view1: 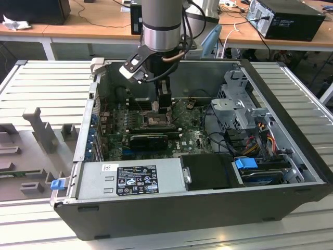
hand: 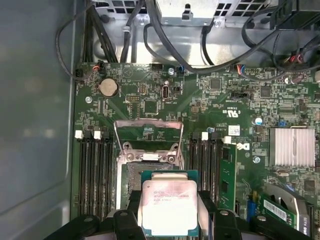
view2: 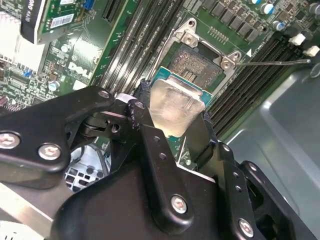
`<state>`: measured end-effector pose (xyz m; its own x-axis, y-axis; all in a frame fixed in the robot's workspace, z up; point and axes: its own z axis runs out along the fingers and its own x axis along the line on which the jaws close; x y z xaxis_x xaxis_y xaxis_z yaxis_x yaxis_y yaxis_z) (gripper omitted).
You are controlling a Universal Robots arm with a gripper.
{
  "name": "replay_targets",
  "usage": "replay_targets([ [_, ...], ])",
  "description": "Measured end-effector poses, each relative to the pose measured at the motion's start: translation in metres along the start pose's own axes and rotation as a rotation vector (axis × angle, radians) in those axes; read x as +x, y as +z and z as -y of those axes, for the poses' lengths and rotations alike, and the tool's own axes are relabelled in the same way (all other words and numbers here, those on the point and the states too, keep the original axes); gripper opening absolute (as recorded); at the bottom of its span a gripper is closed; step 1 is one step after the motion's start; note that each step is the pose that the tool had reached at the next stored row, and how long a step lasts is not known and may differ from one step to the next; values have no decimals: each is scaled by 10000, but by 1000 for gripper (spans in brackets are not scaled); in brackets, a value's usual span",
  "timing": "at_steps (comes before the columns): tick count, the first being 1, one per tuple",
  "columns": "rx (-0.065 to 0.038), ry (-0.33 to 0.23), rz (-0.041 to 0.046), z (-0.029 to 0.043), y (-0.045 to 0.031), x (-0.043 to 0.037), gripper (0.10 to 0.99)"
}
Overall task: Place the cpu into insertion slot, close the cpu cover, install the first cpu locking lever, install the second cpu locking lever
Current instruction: 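Place the cpu into insertion slot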
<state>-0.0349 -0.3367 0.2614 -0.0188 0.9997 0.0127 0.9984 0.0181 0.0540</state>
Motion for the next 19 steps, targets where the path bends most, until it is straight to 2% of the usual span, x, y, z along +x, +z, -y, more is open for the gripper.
replay_targets([
  [10, 0, 1, -1, 2, 44, 19, 525],
  [13, 1, -1, 1, 10, 88, 30, 525],
  [19, 1, 1, 1, 13, 118, 36, 525],
])
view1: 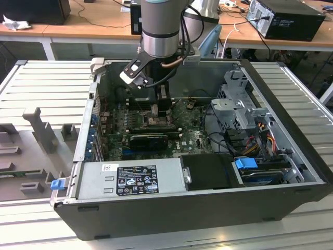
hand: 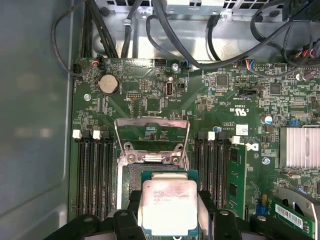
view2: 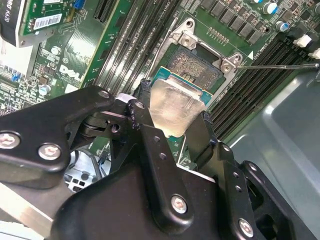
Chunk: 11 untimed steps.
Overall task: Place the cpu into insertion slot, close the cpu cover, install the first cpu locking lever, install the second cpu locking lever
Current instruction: 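Place the cpu into insertion slot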
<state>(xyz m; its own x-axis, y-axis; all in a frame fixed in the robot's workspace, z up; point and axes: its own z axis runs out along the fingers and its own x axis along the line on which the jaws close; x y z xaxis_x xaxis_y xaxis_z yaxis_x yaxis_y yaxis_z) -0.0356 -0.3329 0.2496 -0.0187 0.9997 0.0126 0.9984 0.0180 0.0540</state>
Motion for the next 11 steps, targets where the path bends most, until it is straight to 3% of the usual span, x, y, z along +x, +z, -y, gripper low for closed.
replay_targets([
  [11, -2, -1, -3, 8, 50, 88, 525],
])
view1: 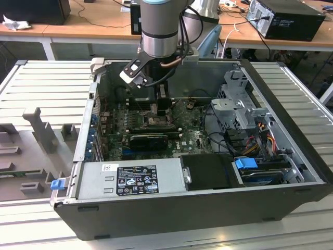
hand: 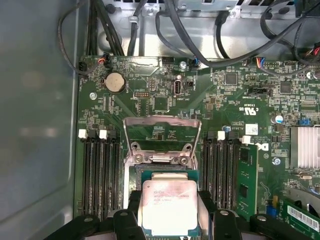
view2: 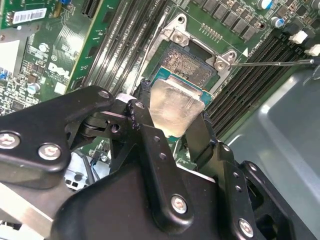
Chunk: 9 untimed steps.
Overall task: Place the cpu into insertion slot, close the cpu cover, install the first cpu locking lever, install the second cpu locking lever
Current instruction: 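Place the cpu into insertion slot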
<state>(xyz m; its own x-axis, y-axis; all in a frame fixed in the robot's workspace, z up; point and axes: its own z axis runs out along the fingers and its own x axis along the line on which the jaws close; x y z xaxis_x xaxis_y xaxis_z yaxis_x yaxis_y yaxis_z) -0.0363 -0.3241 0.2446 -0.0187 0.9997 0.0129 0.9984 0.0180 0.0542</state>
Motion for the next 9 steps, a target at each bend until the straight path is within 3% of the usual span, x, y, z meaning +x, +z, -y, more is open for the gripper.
replay_targets([
  [4, 2, 0, 3, 9, 69, 22, 525],
  [9, 2, -27, 1, 66, 272, 23, 525],
])
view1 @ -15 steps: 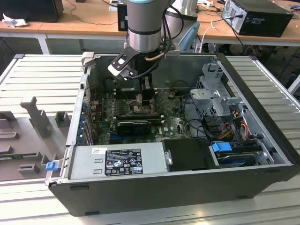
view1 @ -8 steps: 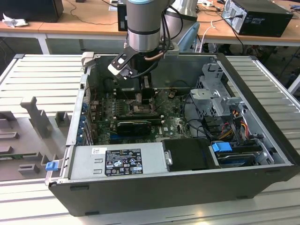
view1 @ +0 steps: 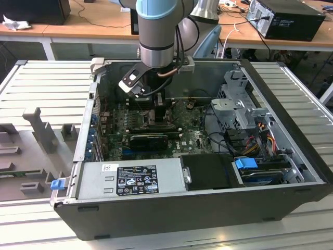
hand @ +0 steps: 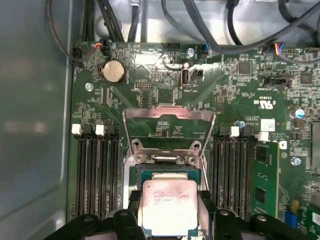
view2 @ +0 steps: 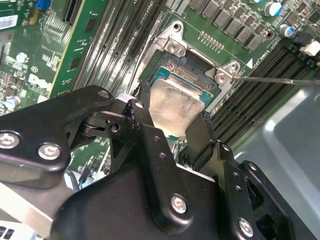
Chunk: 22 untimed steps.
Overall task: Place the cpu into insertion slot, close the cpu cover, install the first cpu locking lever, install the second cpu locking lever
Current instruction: 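Place the cpu into insertion slot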
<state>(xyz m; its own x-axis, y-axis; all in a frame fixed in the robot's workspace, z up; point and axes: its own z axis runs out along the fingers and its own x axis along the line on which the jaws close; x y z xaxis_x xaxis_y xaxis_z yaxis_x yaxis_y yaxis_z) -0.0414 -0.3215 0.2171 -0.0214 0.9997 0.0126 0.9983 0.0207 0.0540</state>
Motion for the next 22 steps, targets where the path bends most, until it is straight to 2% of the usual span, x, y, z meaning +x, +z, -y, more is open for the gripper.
replay_targets([
  [3, 0, 84, 5, 8, 63, 11, 525],
  [12, -2, 189, 10, 16, 143, 51, 525],
  [22, -2, 232, 13, 18, 163, 54, 525],
])
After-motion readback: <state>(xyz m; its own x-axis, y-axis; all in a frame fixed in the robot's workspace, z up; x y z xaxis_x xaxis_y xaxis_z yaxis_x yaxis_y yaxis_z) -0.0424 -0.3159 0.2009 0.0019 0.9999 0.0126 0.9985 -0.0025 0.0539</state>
